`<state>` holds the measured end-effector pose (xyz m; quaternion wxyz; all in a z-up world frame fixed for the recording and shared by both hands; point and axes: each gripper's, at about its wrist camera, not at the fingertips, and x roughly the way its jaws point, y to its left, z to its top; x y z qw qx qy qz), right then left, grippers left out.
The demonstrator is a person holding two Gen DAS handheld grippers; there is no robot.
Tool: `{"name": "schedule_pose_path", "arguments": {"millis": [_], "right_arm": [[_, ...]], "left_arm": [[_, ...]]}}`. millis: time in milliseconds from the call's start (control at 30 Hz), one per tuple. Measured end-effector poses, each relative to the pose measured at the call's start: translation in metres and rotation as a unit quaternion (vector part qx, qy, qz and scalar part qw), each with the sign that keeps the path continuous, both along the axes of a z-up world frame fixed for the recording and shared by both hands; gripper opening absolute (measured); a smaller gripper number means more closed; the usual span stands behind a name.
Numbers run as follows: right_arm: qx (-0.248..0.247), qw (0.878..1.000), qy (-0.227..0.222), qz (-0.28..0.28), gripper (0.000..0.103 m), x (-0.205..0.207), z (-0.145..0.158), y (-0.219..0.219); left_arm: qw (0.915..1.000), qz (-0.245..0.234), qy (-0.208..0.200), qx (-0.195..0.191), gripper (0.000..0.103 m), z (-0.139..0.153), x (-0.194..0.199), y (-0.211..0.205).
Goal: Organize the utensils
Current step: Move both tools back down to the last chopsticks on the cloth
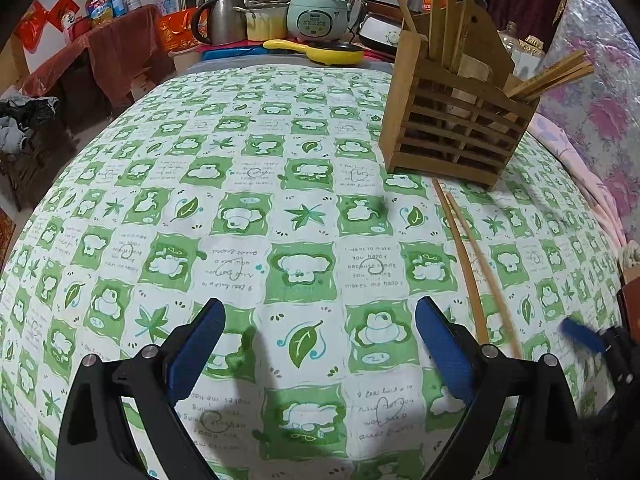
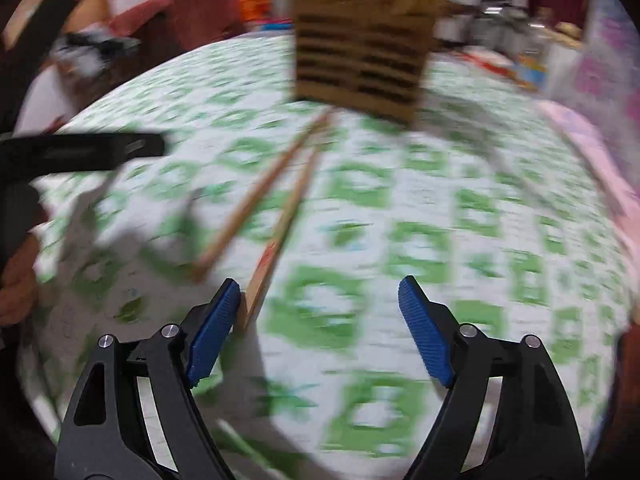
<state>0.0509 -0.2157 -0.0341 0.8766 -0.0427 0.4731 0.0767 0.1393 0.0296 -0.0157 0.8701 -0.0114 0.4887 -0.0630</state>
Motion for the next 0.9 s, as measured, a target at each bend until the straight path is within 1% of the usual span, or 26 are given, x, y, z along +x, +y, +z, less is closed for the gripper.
{"name": "schedule_pose_path", "arguments": {"millis": [33,67,133,200,300,367,467,567,667,733,800,867,900], "right_arm": [[0.018,0.999,-0.013,-0.025,0.078,-0.001,0.004,-0.014],[0.039,0.999,-0.020,-0.031,0.078,-0.001,0.007,-0.021],[0.096,0.994,-0.039,-0.041,0.077,-0.006,0.012,-0.040],[0.100,0.992,-0.053,-0.052,0.077,-0.007,0.015,-0.045],[0.099,0.993,-0.052,-0.043,0.077,-0.005,0.015,-0.040],[0.099,0.993,-0.053,-0.046,0.077,-0.004,0.016,-0.041],[0.108,0.991,-0.052,-0.066,0.077,-0.001,0.016,-0.049],[0.124,0.987,-0.054,-0.092,0.077,0.000,0.016,-0.062],[0.147,0.980,-0.054,-0.119,0.077,0.001,0.015,-0.076],[0.165,0.977,-0.044,-0.130,0.077,0.003,0.012,-0.083],[0.172,0.976,-0.036,-0.130,0.077,0.004,0.009,-0.084],[0.172,0.976,-0.034,-0.128,0.077,0.005,0.008,-0.082],[0.169,0.977,-0.036,-0.126,0.077,0.005,0.009,-0.081]], "left_arm": [[1.0000,-0.001,0.000,0.001,0.094,0.000,0.000,0.000],[1.0000,-0.002,0.000,0.002,0.094,0.000,0.000,-0.001],[1.0000,-0.005,-0.002,0.005,0.094,0.000,0.000,-0.003],[0.9999,-0.007,-0.005,0.012,0.094,0.000,-0.001,-0.005],[0.9997,-0.014,-0.007,0.018,0.094,-0.001,-0.003,-0.009],[0.9995,-0.028,-0.011,0.015,0.094,0.001,-0.005,-0.014],[0.9978,-0.064,-0.015,0.006,0.094,0.003,-0.012,-0.026],[0.9933,-0.114,-0.017,-0.001,0.094,0.003,-0.021,-0.043],[0.9877,-0.154,-0.026,0.009,0.094,0.003,-0.032,-0.061],[0.9843,-0.173,-0.034,0.016,0.094,0.003,-0.038,-0.070],[0.9814,-0.187,-0.039,0.019,0.091,0.003,-0.043,-0.076],[0.9783,-0.203,-0.037,0.021,0.085,0.001,-0.045,-0.082],[0.9772,-0.208,-0.035,0.023,0.080,0.000,-0.046,-0.085]]}}
